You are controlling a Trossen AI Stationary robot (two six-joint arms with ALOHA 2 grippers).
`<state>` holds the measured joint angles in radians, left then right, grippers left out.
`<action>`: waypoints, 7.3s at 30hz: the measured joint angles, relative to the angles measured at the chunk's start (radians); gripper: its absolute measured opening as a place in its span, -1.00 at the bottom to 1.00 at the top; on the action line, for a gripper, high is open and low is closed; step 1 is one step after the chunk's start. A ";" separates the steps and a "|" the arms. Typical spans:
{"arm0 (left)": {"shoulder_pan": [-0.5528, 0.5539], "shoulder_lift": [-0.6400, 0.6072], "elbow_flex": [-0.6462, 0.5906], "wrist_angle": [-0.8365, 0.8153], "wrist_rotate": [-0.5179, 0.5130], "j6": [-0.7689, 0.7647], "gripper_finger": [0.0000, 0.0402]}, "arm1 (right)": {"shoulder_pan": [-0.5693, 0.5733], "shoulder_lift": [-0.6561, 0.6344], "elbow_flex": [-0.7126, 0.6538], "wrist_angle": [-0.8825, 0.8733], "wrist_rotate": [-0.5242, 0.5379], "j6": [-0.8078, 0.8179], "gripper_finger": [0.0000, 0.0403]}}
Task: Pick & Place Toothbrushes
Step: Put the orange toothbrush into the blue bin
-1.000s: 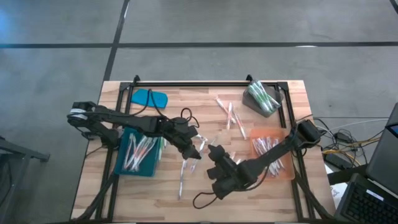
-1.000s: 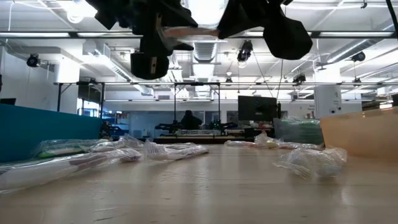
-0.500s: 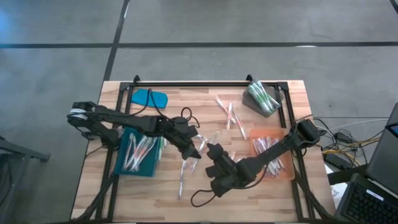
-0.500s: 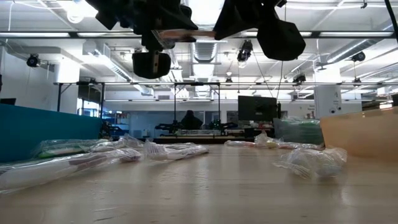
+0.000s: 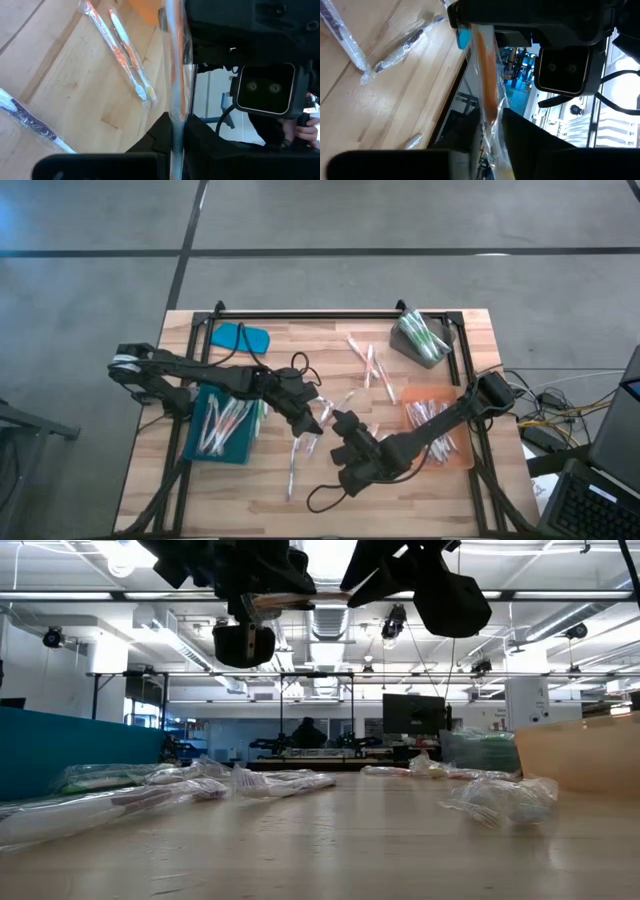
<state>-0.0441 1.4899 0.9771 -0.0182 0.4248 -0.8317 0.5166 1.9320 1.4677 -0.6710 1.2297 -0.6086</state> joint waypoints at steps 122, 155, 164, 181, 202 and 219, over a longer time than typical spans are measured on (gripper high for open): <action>-0.567 -0.241 -0.278 -0.959 -0.513 -1.025 -0.37 | -0.256 -0.444 -0.563 0.191 -0.731 0.993 0.46; -0.559 -0.596 -0.277 -0.959 -1.252 -0.869 -0.26 | -0.253 -0.444 -0.563 0.180 -0.828 0.667 0.09; -0.559 -0.597 -0.277 -0.870 -1.475 -0.711 -0.26 | -0.261 -0.444 -0.577 0.120 -0.603 0.509 0.15; -0.558 -0.591 -0.277 -0.747 -1.508 -0.501 -0.26 | -0.476 -0.442 -0.683 0.170 -0.633 0.269 0.06; -0.553 -0.591 -0.278 -0.748 -1.509 -0.486 -0.26 | -0.522 -0.216 -0.637 0.270 -0.686 0.130 -0.08; -0.553 -0.590 -0.278 -0.748 -1.498 -0.479 -0.26 | -0.569 -0.111 -0.554 0.325 -0.628 0.059 -0.23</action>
<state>-0.5972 0.9001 0.6987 -0.7664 -1.0737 -1.3111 -0.0519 1.8213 0.9142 -0.3463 0.6014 -0.5499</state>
